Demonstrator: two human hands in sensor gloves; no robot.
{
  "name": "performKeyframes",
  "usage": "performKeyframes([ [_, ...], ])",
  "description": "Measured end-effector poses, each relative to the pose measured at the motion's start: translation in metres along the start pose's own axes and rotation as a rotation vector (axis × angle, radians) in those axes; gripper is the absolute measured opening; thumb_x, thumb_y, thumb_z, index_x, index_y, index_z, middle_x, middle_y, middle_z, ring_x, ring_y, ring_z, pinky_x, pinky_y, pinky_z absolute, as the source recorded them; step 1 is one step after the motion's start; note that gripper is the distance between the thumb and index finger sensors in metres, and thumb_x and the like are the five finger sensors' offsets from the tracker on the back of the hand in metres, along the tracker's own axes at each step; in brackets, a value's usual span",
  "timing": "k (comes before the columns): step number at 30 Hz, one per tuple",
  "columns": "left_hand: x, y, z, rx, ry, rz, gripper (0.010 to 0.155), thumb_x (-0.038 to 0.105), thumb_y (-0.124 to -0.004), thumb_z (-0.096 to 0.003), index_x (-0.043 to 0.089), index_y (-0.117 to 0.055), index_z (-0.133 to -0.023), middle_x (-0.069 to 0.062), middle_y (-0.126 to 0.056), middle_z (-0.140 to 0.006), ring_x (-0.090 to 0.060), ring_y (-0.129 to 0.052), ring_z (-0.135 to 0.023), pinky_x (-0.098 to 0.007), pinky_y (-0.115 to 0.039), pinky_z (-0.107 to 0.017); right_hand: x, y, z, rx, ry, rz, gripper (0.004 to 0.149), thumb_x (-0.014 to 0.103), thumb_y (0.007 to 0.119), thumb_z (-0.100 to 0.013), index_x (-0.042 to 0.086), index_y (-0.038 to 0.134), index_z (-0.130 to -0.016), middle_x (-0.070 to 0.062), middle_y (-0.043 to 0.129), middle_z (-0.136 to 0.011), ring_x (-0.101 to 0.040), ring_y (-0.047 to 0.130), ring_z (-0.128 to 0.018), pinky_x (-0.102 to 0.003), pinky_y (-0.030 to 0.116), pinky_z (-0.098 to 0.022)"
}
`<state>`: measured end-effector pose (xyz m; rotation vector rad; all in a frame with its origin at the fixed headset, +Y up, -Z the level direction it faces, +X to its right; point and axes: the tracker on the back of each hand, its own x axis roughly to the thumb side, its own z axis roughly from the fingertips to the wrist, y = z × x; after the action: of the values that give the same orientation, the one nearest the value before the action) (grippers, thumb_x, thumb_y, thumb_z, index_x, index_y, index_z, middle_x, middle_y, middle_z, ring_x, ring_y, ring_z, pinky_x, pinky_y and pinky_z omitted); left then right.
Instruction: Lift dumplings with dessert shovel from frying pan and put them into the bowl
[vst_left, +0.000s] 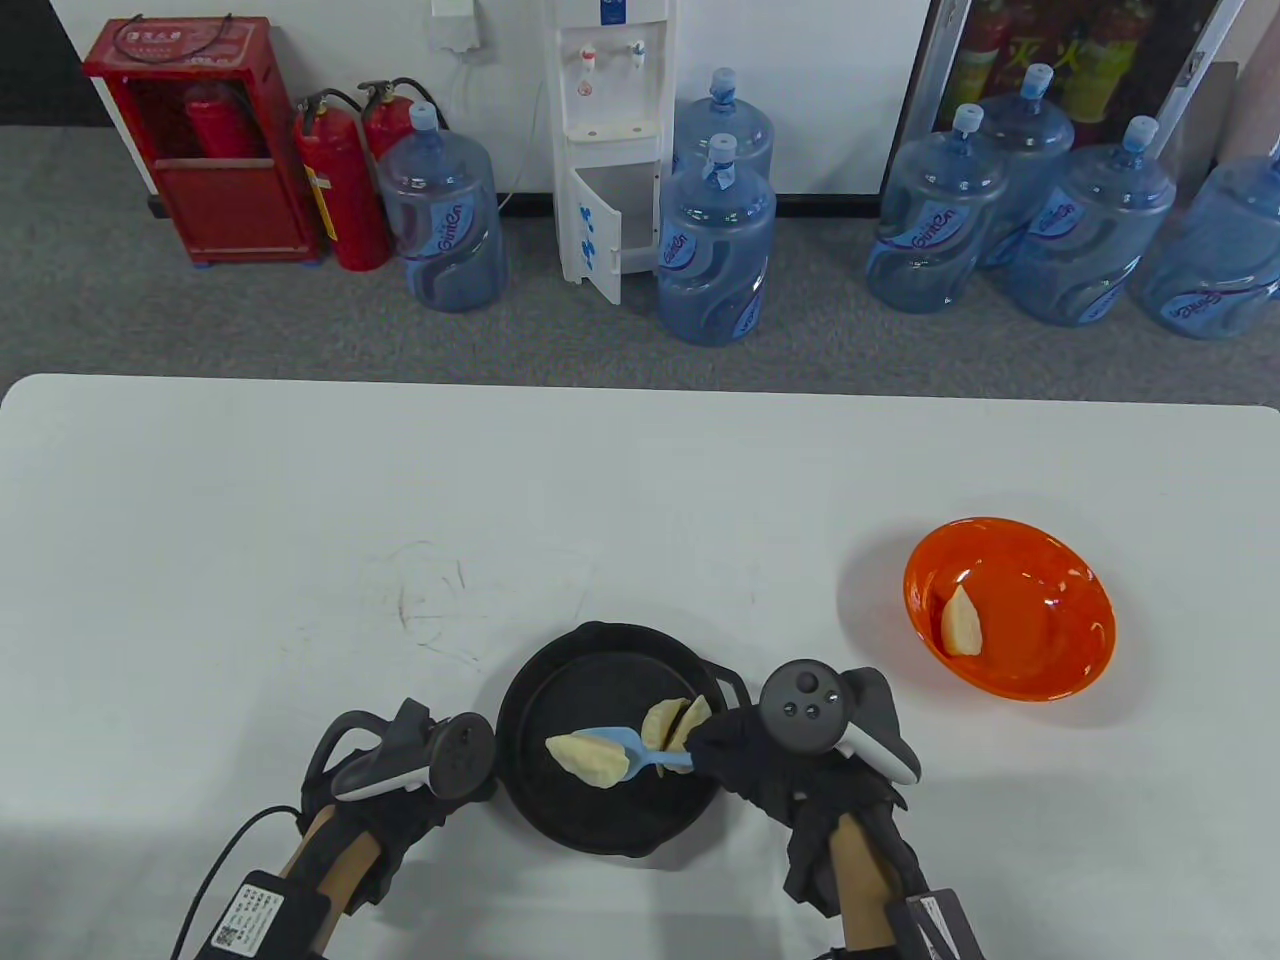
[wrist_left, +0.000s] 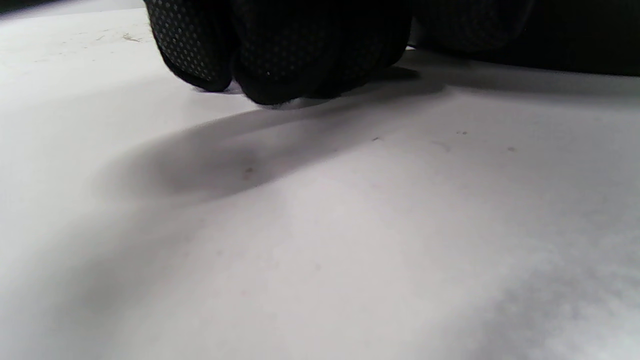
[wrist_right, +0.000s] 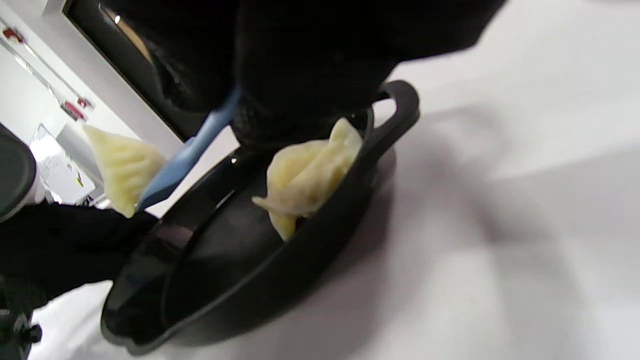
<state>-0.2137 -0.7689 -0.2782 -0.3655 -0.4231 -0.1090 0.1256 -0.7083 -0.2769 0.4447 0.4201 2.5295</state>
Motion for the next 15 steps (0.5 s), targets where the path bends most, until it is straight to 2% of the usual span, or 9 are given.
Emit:
performKeyframes([
  [15,0.000,0.000,0.000,0.000,0.000,0.000,0.057,0.052,-0.067,-0.0477,0.024,-0.063,-0.097,0.006,-0.083,-0.077,-0.012,-0.094,-0.057,-0.048,-0.074,-0.071,-0.025,-0.021,0.012,-0.212,0.135,-0.096,0.042,0.041,0.076,-0.062,0.021,0.088,-0.096,-0.006,0.099,-0.071,-0.010,0.096,-0.032,-0.031,0.084,-0.023],
])
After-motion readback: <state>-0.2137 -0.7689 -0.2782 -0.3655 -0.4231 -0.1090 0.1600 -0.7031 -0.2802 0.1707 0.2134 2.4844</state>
